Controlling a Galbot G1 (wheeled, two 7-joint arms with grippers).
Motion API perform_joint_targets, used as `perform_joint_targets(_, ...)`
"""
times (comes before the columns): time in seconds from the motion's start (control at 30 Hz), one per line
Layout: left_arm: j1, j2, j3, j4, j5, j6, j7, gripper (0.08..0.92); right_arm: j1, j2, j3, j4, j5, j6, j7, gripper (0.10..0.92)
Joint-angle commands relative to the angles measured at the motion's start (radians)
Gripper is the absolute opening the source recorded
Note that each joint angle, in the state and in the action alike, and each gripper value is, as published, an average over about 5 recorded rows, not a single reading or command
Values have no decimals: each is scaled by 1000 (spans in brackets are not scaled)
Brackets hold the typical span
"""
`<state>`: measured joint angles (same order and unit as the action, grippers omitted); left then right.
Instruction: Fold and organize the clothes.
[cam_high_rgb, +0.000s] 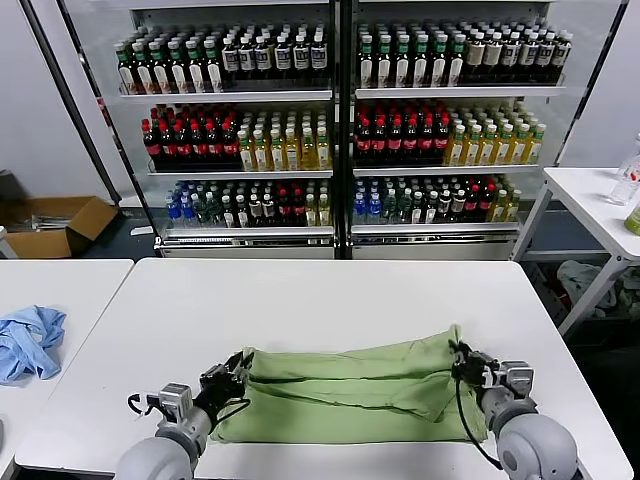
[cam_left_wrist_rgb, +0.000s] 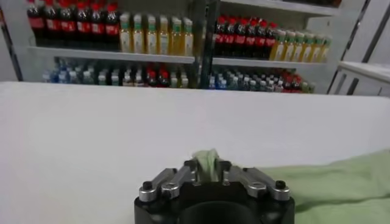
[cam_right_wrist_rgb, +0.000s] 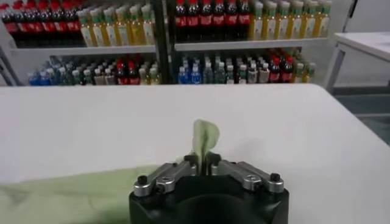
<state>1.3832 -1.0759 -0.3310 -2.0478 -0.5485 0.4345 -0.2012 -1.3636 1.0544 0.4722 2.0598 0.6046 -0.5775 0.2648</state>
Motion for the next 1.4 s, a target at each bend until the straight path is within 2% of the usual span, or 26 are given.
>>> perform_joint_targets(0.03, 99, -69, 5, -50, 210, -59, -42, 374, -61, 24, -2, 25, -56, 0, -1, 387)
perform_joint_targets(0.17, 143, -147, 13, -44, 310, -79, -66, 513, -72, 30, 7, 29, -58, 0, -1, 491)
perform_joint_targets(0.37, 136, -232, 26, 47, 393, -74, -113, 686, -87, 34, 12, 34, -59, 1, 1, 664)
perform_joint_targets(0.47, 107, -258, 18, 103, 404, -68, -139, 758, -93, 35, 13, 34, -59, 1, 2, 749)
perform_joint_targets(0.53, 91, -269, 7, 127, 396, -66, -143, 766, -97, 36, 14, 35, -58, 2, 2, 794)
perform_joint_targets(0.6, 84, -276, -2, 136, 365, -63, -143, 732, -101, 36, 16, 36, -58, 3, 2, 815)
perform_joint_targets(0.83, 96, -291, -25, 116, 212, -27, -127, 533, -108, 39, 15, 44, -57, 3, 2, 823)
perform_joint_targets(1.0, 114, -260, -84, 80, 99, -5, -100, 386, -103, 32, 19, 50, -49, 3, 3, 823)
perform_joint_targets(1.1, 116, -202, -165, 60, 26, 2, -75, 299, -97, 26, 25, 55, -41, 3, 4, 822)
perform_joint_targets(1.27, 98, -32, -388, 69, -34, 1, -38, 157, -85, 18, 30, 58, -29, 4, 3, 823)
perform_joint_targets(1.4, 73, 99, -602, 119, -2, -18, -22, 105, -79, 15, 30, 62, -24, 3, 3, 822)
